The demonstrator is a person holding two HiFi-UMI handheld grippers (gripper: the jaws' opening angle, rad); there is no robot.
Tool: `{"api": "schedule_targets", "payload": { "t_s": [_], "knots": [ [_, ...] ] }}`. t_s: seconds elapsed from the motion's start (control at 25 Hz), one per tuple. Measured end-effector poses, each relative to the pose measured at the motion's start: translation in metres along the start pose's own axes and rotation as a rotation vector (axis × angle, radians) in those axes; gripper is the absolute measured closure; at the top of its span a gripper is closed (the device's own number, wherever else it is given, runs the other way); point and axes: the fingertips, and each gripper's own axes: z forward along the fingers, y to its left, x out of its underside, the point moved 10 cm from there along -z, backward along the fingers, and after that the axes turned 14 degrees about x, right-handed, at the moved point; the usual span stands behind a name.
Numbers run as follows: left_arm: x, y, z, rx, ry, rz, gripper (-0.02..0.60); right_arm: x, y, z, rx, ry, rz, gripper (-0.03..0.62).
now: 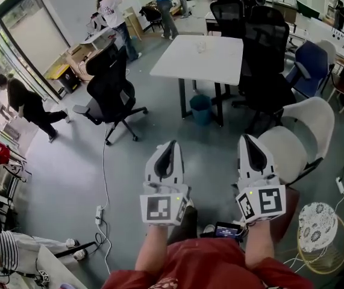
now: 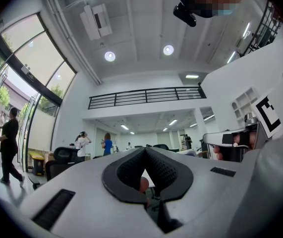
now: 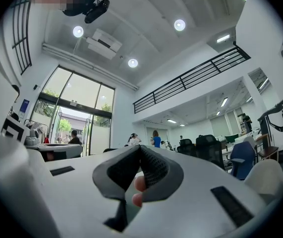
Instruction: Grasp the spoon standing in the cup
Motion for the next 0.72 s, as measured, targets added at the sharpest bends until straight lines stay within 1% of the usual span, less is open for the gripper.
{"api": "schedule_targets", "payload": {
  "t_s": [0.2, 0.44, 0.6, 0.72],
  "knots": [
    [0.003, 0.006, 0.01, 0.005, -0.01, -0.009, 0.572, 0.002, -0.006, 0.007, 0.01, -0.003, -0.015, 0.582],
    [0.013, 0.027, 0.031, 0.013, -0.024, -0.008, 0.572, 0.006, -0.003, 0.036, 0.013, -0.017, -0.036, 0.582],
    [0.029, 0.055, 0.05, 0.017, -0.004, 0.003, 0.572, 0.021, 0.005, 0.071, 0.011, -0.005, -0.051, 0.582],
    [0.042, 0.084, 0.07, -0.002, -0.012, -0.03, 0.572, 0.035, 0.016, 0.109, 0.009, 0.012, -0.06, 0.582]
  ]
}}
